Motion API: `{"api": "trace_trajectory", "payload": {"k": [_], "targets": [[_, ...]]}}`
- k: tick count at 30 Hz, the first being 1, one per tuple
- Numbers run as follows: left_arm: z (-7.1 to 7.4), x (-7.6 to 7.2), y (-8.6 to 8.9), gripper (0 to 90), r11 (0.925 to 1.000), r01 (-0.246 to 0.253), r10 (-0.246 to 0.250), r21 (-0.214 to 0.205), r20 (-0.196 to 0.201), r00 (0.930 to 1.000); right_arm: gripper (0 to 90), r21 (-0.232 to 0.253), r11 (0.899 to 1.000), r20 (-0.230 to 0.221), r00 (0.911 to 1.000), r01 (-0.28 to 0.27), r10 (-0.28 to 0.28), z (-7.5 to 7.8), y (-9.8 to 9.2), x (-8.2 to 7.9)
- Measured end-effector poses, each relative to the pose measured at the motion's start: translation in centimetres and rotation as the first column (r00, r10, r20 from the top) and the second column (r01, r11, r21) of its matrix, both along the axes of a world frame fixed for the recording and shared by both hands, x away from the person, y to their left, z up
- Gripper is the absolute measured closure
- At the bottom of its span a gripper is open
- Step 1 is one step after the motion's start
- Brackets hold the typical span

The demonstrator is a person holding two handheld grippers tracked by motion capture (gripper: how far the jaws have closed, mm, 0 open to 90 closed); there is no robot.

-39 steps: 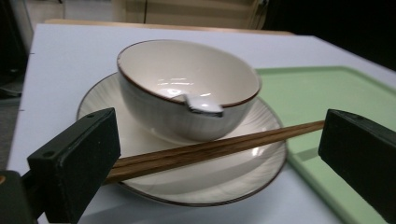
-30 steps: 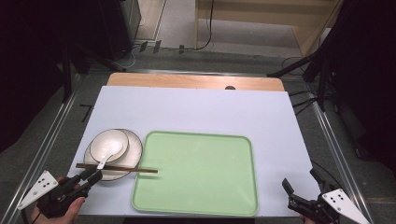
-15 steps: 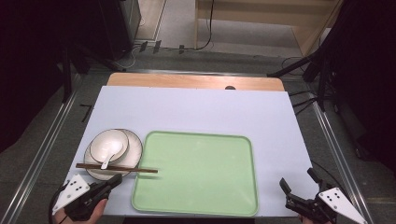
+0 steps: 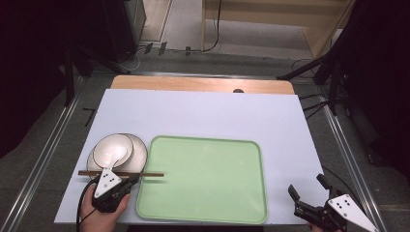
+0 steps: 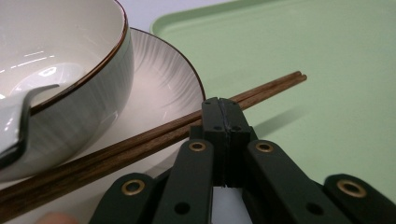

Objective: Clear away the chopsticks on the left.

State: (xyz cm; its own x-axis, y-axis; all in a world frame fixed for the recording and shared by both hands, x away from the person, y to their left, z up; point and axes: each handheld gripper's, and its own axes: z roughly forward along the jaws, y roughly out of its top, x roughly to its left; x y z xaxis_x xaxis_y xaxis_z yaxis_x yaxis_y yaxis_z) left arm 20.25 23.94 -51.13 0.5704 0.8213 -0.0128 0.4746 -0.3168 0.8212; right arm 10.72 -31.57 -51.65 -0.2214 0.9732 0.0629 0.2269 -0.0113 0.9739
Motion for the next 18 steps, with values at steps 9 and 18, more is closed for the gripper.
{"api": "trace_trajectory", "payload": {"k": [9,18], "targets": [[0.1,1.2,-1.2,90.0,0.9994,-0.030,0.030,0.015,0.016,0.9994,1.6,0.007,1.000,-0.002,1.0000,0.003,-0.003,-0.1,-0.1,0.0],[0.1,2.7,-2.3,90.0,0.9963,-0.082,0.082,0.022,0.023,0.9964,1.6,0.006,1.000,-0.006,1.0000,0.002,-0.002,-0.1,-0.1,0.0]]}}
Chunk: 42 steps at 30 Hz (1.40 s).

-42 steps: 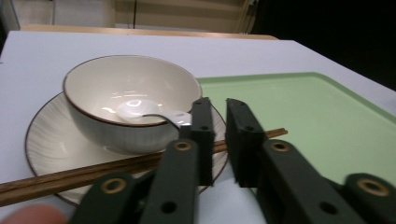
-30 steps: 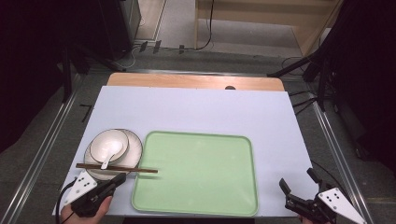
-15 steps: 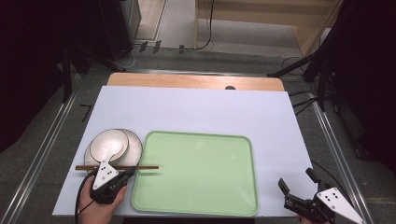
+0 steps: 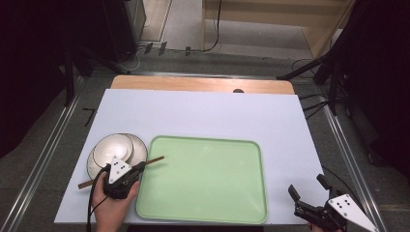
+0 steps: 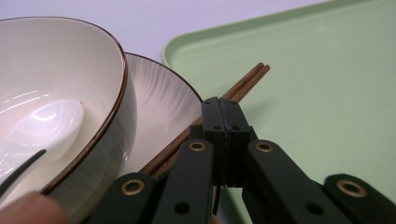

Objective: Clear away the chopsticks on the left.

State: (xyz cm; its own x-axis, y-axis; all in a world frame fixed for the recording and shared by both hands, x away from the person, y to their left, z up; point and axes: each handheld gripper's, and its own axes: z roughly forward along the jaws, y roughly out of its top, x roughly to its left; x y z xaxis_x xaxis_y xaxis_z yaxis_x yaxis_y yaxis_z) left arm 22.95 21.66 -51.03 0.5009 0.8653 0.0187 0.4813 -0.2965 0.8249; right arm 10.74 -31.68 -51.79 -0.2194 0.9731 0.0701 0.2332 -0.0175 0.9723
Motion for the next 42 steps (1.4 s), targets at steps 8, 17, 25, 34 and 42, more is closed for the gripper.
{"api": "trace_trajectory", "payload": {"k": [8,17,25,34,42], "targets": [[-0.1,0.6,-0.5,89.2,0.9995,-0.032,0.032,-0.001,0.003,0.9995,1.6,0.002,1.000,-0.002,1.0000,-0.001,0.001,-0.1,0.1,0.0],[0.0,0.4,0.1,82.8,0.9994,0.000,0.000,-0.036,-0.010,1.0000,1.6,0.002,1.000,-0.005,1.0000,-0.001,0.001,-0.1,0.0,0.1],[1.0,-2.0,1.4,78.7,0.9939,0.086,-0.087,-0.069,-0.004,0.9962,1.6,0.004,1.000,-0.005,1.0000,-0.001,0.001,-0.1,0.0,0.0],[1.8,-3.7,3.9,75.9,0.9791,0.170,-0.174,-0.112,-0.025,0.9845,1.6,0.002,1.000,-0.001,1.0000,-0.006,0.006,0.0,0.1,0.0],[1.9,-4.6,7.6,78.9,0.9816,0.156,-0.161,-0.111,-0.042,0.9861,1.6,-0.003,1.000,-0.002,1.0000,-0.009,0.009,-0.1,0.2,0.1]]}}
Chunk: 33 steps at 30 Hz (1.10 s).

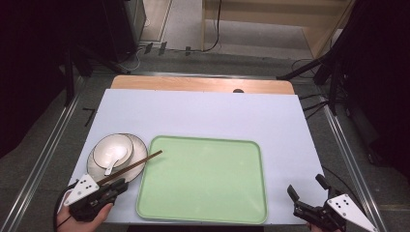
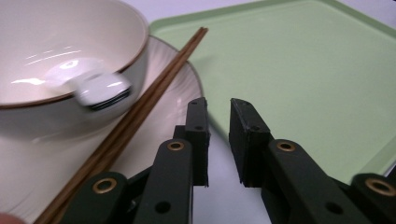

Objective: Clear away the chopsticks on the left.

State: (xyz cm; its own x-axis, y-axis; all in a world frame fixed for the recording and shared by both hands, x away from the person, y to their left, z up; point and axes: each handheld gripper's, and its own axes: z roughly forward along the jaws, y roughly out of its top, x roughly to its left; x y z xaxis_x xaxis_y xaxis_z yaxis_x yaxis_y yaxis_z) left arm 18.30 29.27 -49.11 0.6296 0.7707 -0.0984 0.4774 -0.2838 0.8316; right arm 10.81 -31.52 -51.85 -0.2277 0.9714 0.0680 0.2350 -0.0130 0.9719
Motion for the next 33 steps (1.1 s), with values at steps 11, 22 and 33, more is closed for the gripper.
{"api": "trace_trajectory", "payload": {"k": [11,22,33], "targets": [[0.1,1.4,3.2,82.8,0.9962,-0.042,0.044,0.076,-0.023,0.9988,1.6,0.000,1.000,-0.004,1.0000,-0.003,0.003,-0.1,0.1,0.1],[-0.1,2.3,3.0,80.6,0.9941,-0.039,0.043,0.101,-0.030,0.9986,1.6,-0.005,1.000,-0.003,1.0000,-0.001,0.001,-0.1,0.1,0.1],[-0.5,2.7,2.0,79.4,0.9914,0.007,0.003,0.131,-0.073,0.9973,1.6,-0.007,1.000,-0.003,1.0000,0.000,0.000,0.0,0.1,0.0]]}}
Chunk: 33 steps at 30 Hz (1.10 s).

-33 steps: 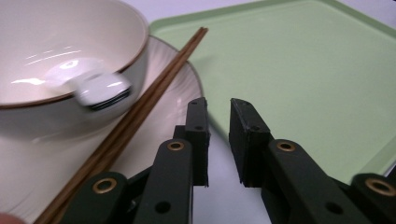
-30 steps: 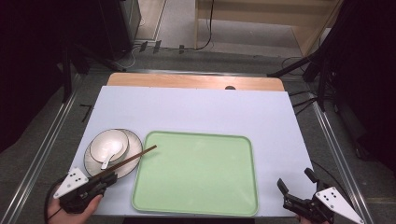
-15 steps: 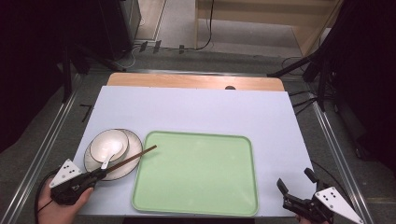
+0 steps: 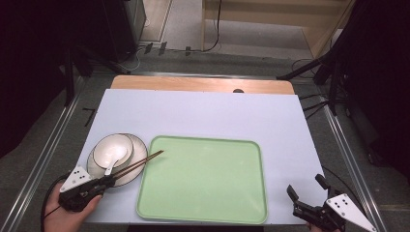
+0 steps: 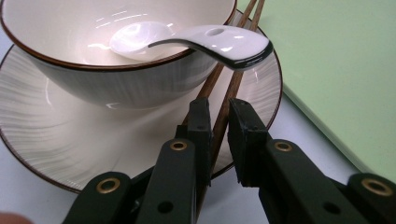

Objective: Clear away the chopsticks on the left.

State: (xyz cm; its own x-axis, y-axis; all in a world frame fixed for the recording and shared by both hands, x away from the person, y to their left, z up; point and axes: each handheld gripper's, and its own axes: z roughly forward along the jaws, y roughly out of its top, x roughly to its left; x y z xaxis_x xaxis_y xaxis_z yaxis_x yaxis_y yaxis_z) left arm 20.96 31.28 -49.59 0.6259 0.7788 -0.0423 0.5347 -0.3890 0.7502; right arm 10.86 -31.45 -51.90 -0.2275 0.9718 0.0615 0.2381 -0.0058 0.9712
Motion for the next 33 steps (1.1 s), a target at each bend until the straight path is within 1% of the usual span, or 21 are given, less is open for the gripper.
{"api": "trace_trajectory", "payload": {"k": [2,3,6,7,8,10,11,13,16,18,22,23,24,25,26,28,32,33], "targets": [[0.0,0.2,-0.1,79.4,0.9998,0.021,-0.021,-0.001,-0.020,0.9996,1.6,0.003,1.000,-0.003,1.0000,0.000,0.000,0.0,0.0,0.0],[-0.1,0.4,-0.4,79.4,0.9989,0.039,-0.039,0.026,-0.019,0.9991,1.6,0.001,1.000,-0.004,1.0000,0.000,0.000,0.0,0.0,0.0],[-0.1,0.6,-0.5,80.5,0.9979,0.056,-0.055,0.033,-0.023,0.9982,1.6,0.000,1.000,-0.005,1.0000,0.000,0.000,0.0,0.1,0.0],[-0.1,0.7,-0.5,81.7,0.9971,0.067,-0.066,0.035,-0.024,0.9975,1.6,-0.002,1.000,-0.006,1.0000,0.000,0.000,0.0,0.1,0.0],[-0.1,0.8,-0.6,82.7,0.9953,0.090,-0.089,0.035,-0.028,0.9956,1.6,-0.001,1.000,-0.006,1.0000,-0.002,0.002,0.0,0.1,0.0],[-0.1,0.8,-0.7,84.9,0.9945,0.099,-0.098,0.035,-0.027,0.9948,1.6,-0.002,1.000,-0.006,1.0000,-0.002,0.002,0.0,0.1,0.0],[0.0,0.8,-0.8,85.2,0.9931,0.106,-0.106,0.049,-0.016,0.9943,1.6,-0.003,1.000,-0.006,1.0000,-0.002,0.002,0.0,0.1,0.0],[0.0,0.8,-0.9,85.3,0.9924,0.111,-0.111,0.053,-0.013,0.9938,1.6,-0.002,1.000,-0.006,1.0000,-0.002,0.002,0.0,0.1,0.0],[0.2,0.6,-0.9,85.5,0.9928,0.116,-0.116,0.028,-0.012,0.9932,1.6,-0.002,1.000,-0.006,1.0000,0.002,-0.002,0.0,0.1,0.0],[0.4,0.4,-1.0,85.5,0.9929,0.117,-0.117,0.021,-0.007,0.9931,1.6,0.000,1.000,-0.005,1.0000,0.002,-0.002,0.0,0.1,0.0],[1.1,-0.4,-2.0,85.5,0.9929,0.118,-0.118,-0.013,0.002,0.9930,1.6,0.001,1.000,-0.005,1.0000,0.004,-0.004,0.0,0.0,0.0],[1.3,-0.9,-2.8,85.6,0.9918,0.124,-0.124,-0.033,0.000,0.9923,1.6,0.001,1.000,-0.005,1.0000,0.004,-0.004,0.0,0.0,0.0],[1.3,-0.9,-2.8,85.6,0.9918,0.124,-0.124,-0.033,0.000,0.9923,1.6,0.001,1.000,-0.005,1.0000,0.004,-0.004,0.0,0.0,0.0],[1.4,-1.2,-3.7,85.6,0.9900,0.131,-0.132,-0.052,-0.012,0.9911,1.6,-0.001,1.000,-0.003,1.0000,0.005,-0.005,0.0,0.0,0.0],[1.4,-1.2,-3.7,85.6,0.9900,0.131,-0.132,-0.052,-0.012,0.9911,1.6,0.000,1.000,-0.003,1.0000,0.005,-0.005,0.0,0.0,0.0],[1.2,-1.4,-4.7,85.6,0.9872,0.139,-0.141,-0.079,-0.024,0.9897,1.6,-0.001,1.000,-0.002,1.0000,0.005,-0.005,0.0,0.0,-0.1],[0.6,-1.6,-7.2,85.5,0.9834,0.147,-0.153,-0.107,-0.047,0.9872,1.6,-0.001,1.000,0.000,1.0000,0.002,-0.002,0.0,0.0,0.0],[0.4,-1.5,-7.9,85.5,0.9832,0.149,-0.155,-0.105,-0.050,0.9867,1.6,-0.002,1.000,0.001,1.0000,0.003,-0.003,0.0,0.1,0.0]]}}
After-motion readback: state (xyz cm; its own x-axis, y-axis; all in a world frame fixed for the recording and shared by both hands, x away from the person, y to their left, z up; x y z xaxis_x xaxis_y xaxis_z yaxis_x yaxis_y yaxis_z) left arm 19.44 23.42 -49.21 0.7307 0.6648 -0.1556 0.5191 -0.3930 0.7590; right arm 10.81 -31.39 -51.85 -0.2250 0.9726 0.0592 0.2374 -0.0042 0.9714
